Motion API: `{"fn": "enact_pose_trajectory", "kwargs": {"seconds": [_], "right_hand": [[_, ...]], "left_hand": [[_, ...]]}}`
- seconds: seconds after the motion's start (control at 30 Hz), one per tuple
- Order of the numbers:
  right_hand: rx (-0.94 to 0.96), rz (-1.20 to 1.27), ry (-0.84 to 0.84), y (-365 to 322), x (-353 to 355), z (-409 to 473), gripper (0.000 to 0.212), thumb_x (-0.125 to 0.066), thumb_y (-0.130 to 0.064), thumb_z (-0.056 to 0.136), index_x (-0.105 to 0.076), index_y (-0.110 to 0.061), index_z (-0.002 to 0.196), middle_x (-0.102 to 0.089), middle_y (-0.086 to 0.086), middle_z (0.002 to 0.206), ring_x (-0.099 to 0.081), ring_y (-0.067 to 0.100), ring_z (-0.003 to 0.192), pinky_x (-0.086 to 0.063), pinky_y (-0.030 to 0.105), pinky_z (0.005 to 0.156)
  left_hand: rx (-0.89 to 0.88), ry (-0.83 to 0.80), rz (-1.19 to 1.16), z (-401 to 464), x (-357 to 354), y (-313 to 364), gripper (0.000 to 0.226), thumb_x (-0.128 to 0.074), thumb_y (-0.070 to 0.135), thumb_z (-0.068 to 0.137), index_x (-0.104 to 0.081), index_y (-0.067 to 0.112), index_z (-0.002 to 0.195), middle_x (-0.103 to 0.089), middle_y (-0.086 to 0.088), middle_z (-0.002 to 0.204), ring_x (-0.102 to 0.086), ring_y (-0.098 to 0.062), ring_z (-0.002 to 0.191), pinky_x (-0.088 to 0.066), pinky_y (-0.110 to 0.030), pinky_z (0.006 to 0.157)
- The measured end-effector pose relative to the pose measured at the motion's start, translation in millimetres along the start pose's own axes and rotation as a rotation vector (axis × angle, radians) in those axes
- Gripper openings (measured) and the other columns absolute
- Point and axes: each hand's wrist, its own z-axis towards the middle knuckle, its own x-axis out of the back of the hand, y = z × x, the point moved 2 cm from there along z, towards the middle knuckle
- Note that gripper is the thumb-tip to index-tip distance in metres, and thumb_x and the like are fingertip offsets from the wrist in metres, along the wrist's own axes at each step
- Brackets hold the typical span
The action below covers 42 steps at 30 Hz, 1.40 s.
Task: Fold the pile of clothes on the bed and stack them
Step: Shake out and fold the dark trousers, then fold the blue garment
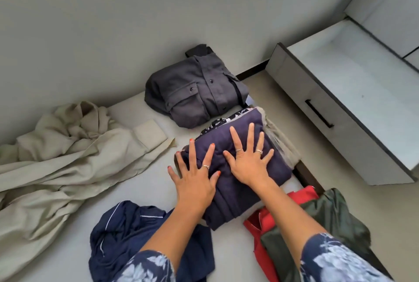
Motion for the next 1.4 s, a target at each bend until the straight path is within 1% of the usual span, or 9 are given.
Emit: {"fn": "enact_pose_trajectory", "kwargs": {"seconds": [0.27,0.47,0.6,0.8,0.9,1.03,1.2,1.3,1.4], "right_hand": [[0.001,-0.052,-0.096,10,-25,29,0.076,-0.025,-0.065,0.093,0.046,-0.055,0.118,0.061,-0.009,0.128,0.038,0.032,0.137,0.010,0.071,0.104],[-0.013,-0.082,-0.045,9,-31,36,0.077,-0.027,-0.066,0.092,0.044,-0.053,0.118,0.047,0.001,0.145,0.035,0.033,0.138,0.010,0.071,0.104],[-0.035,-0.065,0.000,4,-26,22,0.074,-0.028,-0.064,0.093,0.032,-0.053,0.134,0.039,-0.002,0.151,0.028,0.031,0.142,0.004,0.070,0.106],[-0.050,0.067,0.218,-22,-12,-48,0.063,-0.039,-0.041,0.099,-0.010,-0.029,0.153,0.001,0.010,0.161,-0.004,0.030,0.147,-0.011,0.060,0.113],[0.050,0.053,0.339,-36,-17,-89,0.058,-0.042,-0.037,0.095,-0.032,-0.014,0.148,-0.024,0.017,0.155,-0.023,0.032,0.143,-0.021,0.060,0.110],[0.295,-0.048,0.441,-71,-32,-134,0.056,-0.047,-0.031,0.086,-0.046,-0.010,0.138,-0.040,0.017,0.146,-0.036,0.029,0.132,-0.031,0.053,0.105],[0.614,-0.093,0.063,-120,-74,-154,0.059,-0.055,-0.030,0.091,-0.039,-0.009,0.143,-0.036,0.013,0.151,-0.038,0.028,0.136,-0.033,0.044,0.109],[0.480,-0.154,-0.261,-139,-101,-158,0.082,-0.046,-0.059,0.091,-0.010,-0.020,0.153,-0.012,0.001,0.161,-0.009,0.018,0.148,-0.008,0.046,0.118],[0.293,-0.095,-0.384,-149,-114,-157,0.093,-0.051,-0.068,0.083,-0.009,-0.024,0.153,-0.015,0.000,0.159,-0.008,0.022,0.148,-0.002,0.057,0.115]], "left_hand": [[0.023,-0.108,-0.031,29,-33,-14,0.078,-0.036,0.062,0.092,0.034,0.058,0.126,0.047,0.007,0.143,0.010,-0.035,0.145,-0.006,-0.062,0.112],[0.027,-0.044,-0.017,41,-48,-14,0.086,-0.043,0.060,0.090,0.037,0.057,0.123,0.046,0.002,0.142,0.007,-0.041,0.143,-0.012,-0.062,0.111],[-0.047,-0.095,-0.068,32,-35,-18,0.082,-0.047,0.052,0.092,0.021,0.057,0.138,0.044,0.005,0.146,-0.001,-0.043,0.143,-0.010,-0.064,0.110],[-0.244,0.183,-0.031,-60,-17,-88,0.060,-0.024,0.052,0.096,0.010,0.048,0.145,0.017,0.008,0.159,-0.007,-0.028,0.147,-0.014,-0.053,0.115],[-0.006,0.223,-0.080,-102,-13,-164,0.061,-0.030,0.046,0.097,-0.008,0.031,0.152,-0.001,0.000,0.161,-0.010,-0.021,0.147,-0.017,-0.049,0.115],[0.444,0.218,-0.146,-165,-7,-262,0.057,-0.044,0.033,0.098,-0.029,0.007,0.147,-0.026,-0.017,0.153,-0.026,-0.033,0.140,-0.026,-0.047,0.113],[0.687,0.064,-0.165,-227,-23,-322,0.058,-0.036,0.040,0.100,-0.028,0.008,0.147,-0.020,-0.014,0.156,-0.018,-0.032,0.143,-0.020,-0.045,0.115],[0.659,0.045,-0.193,-241,-32,-326,0.058,-0.036,0.040,0.100,-0.028,0.009,0.148,-0.019,-0.011,0.156,-0.017,-0.030,0.143,-0.020,-0.043,0.115],[0.566,0.026,-0.197,-248,-42,-324,0.059,-0.036,0.042,0.100,-0.025,0.012,0.148,-0.017,-0.009,0.157,-0.015,-0.028,0.144,-0.018,-0.041,0.116]]}}
